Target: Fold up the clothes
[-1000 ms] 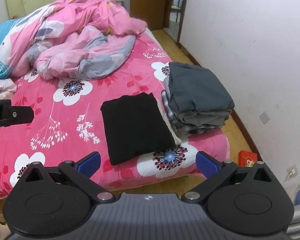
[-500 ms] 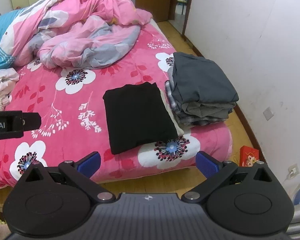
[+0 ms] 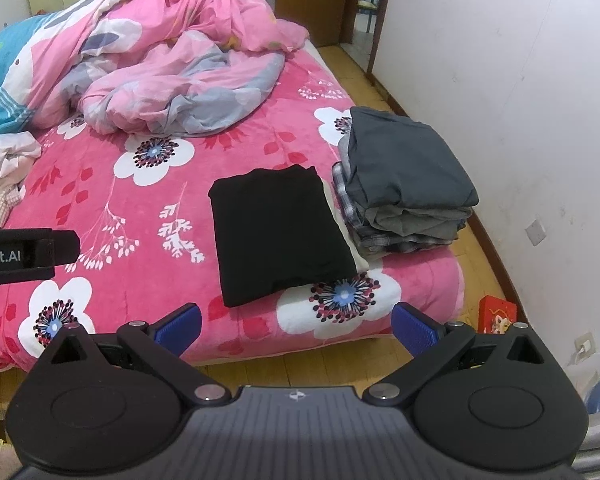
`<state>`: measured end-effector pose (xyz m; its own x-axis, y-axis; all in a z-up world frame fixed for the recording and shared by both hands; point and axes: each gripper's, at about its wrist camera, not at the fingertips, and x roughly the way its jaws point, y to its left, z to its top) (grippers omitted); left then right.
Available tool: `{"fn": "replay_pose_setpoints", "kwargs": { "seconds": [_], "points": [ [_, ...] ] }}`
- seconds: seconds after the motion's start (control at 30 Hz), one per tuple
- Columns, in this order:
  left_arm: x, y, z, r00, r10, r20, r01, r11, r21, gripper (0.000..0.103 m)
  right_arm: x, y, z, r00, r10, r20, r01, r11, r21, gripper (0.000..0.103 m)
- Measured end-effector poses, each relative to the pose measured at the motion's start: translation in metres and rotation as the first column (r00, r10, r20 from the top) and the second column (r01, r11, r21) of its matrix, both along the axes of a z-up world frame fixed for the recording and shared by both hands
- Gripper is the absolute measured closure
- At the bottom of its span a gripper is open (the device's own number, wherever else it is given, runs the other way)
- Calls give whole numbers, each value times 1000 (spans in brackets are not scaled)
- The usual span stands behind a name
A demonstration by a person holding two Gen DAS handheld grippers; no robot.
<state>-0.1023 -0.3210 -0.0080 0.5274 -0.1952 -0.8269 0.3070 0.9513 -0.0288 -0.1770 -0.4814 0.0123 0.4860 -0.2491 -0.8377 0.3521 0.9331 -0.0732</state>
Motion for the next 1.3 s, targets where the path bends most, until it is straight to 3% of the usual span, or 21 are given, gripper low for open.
{"fn": "replay_pose_setpoints", "kwargs": {
  "seconds": [0.7, 1.3],
  "points": [
    [-1, -7, -3, 1000, -26, 2, 26, 1000, 4, 0, -3, -2, 4, 1000, -17, 6, 17, 999, -30, 0],
    [-23, -64, -10, 986, -164, -24, 164, 986, -13, 0, -47, -47, 1, 984, -178, -20, 177, 982, -62, 0]
  ]
}}
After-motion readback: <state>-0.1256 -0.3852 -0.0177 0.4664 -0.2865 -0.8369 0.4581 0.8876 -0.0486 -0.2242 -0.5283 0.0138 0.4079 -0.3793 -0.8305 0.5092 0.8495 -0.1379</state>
